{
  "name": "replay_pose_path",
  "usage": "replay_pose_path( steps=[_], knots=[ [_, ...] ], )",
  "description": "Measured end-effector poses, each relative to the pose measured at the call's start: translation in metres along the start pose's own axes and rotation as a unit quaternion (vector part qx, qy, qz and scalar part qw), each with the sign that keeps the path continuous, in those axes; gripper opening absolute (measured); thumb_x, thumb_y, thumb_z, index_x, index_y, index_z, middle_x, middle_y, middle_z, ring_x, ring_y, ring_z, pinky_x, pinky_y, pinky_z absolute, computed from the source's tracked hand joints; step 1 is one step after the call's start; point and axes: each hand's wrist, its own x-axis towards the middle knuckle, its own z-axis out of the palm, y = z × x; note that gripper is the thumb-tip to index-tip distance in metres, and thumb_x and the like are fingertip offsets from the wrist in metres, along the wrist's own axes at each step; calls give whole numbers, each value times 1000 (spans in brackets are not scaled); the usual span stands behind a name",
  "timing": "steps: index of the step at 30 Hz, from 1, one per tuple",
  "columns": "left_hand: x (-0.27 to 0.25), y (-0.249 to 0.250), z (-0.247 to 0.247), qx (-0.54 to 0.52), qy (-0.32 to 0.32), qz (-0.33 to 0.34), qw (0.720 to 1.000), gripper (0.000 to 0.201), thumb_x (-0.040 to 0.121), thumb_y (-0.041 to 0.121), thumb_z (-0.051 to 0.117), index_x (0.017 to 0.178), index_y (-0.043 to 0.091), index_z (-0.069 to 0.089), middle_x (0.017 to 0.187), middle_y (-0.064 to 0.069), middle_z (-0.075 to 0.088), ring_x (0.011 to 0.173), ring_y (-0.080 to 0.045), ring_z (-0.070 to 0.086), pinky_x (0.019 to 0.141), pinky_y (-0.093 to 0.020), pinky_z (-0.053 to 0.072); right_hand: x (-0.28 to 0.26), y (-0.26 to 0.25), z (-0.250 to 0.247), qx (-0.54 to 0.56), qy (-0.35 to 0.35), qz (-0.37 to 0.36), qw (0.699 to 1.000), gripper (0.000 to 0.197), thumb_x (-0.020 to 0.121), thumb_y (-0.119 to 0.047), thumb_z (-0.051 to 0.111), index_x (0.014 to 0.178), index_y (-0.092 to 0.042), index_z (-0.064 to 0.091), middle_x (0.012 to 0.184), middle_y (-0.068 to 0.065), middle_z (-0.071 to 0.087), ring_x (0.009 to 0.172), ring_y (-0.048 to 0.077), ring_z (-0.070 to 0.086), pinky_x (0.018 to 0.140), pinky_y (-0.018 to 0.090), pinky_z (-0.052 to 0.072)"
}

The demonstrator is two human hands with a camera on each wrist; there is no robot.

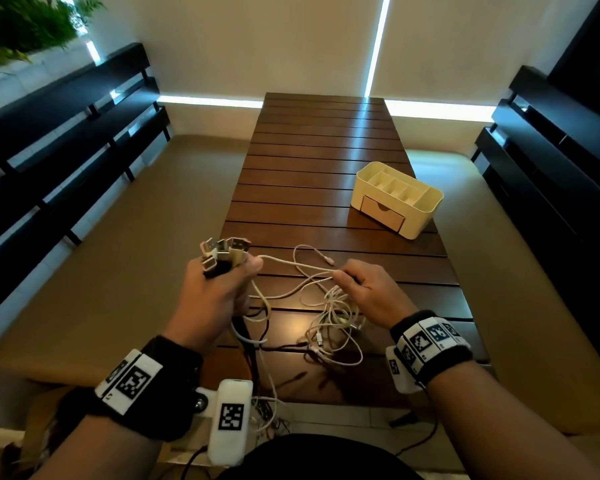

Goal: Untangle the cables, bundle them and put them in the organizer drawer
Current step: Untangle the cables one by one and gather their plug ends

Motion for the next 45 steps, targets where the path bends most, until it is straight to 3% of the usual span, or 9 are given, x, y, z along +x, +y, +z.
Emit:
replay_pose_path(
  steps=[3, 8, 15, 22, 28, 34, 40, 43, 45],
  knots=[
    [4, -12, -18, 104, -3, -79, 991, 24, 94, 12, 65, 72, 11, 56, 56, -2, 36, 48, -16, 29, 45, -26, 26, 2, -12, -15, 47, 40, 11, 998, 17, 101, -30, 52, 87, -24, 60, 79, -6, 57, 67, 5, 53, 63, 28, 42],
    [6, -16, -27, 379, -98, -140, 910, 21, 89, 27, 72, 74, 14, 67, 70, -1, 63, 59, -8, 53, 60, -28, 41, 9, -46, -35, 95, 72, -65, 991, 19, 97, -20, 61, 86, -34, 64, 79, -11, 60, 73, 8, 57, 67, 21, 47],
    [10, 13, -15, 324, 144, 21, 935, 9, 91, 23, 71, 90, 28, 64, 81, 10, 65, 73, -1, 59, 59, -20, 40, 17, -28, -37, -138, -25, -94, 986, 13, 94, -27, 65, 93, -17, 74, 84, -13, 54, 79, 8, 55, 73, 34, 48],
    [13, 6, 15, 288, -16, 77, 954, 6, 89, 21, 73, 88, 20, 67, 75, 6, 66, 68, -5, 59, 61, -19, 45, 15, -67, -27, -111, -15, -197, 974, 12, 93, -22, 67, 94, -12, 74, 82, -14, 48, 72, 3, 49, 63, 11, 36],
    [20, 6, 22, 247, -119, 86, 958, 8, 91, 29, 70, 85, 25, 67, 71, 7, 64, 63, -4, 55, 58, -22, 42, 12, -84, -28, -73, 25, -217, 973, 12, 93, -21, 62, 95, -12, 70, 81, -23, 44, 72, -4, 47, 65, 8, 36],
    [19, 6, 8, 248, -54, 112, 961, 21, 90, 29, 70, 71, 34, 61, 58, 20, 58, 51, 1, 50, 54, -19, 37, 6, -65, -17, 13, 21, -144, 989, 9, 98, -23, 61, 92, -20, 66, 75, -12, 58, 66, 8, 54, 60, 16, 41],
    [17, 7, -7, 202, 9, 102, 974, 25, 93, 25, 66, 69, 26, 62, 51, 12, 50, 47, -4, 42, 48, -18, 36, -1, -40, -4, 112, 24, -5, 993, 13, 99, -23, 59, 86, -25, 65, 74, -1, 60, 66, 9, 53, 64, 25, 46],
    [14, -3, -7, 139, -2, -11, 990, 22, 95, 21, 64, 74, 16, 59, 52, 8, 43, 45, -9, 37, 44, -21, 35, 2, -45, -10, 198, 70, 7, 978, 23, 98, -20, 60, 81, -34, 65, 77, -8, 59, 75, 16, 57, 73, 35, 51],
    [13, -11, -8, 124, -28, -86, 988, 20, 95, 17, 65, 83, 2, 60, 56, 5, 40, 47, -12, 33, 43, -23, 33, 3, -52, -16, 198, 85, -9, 976, 20, 97, -17, 61, 81, -28, 65, 76, -7, 57, 72, 10, 53, 70, 26, 49]
  ],
)
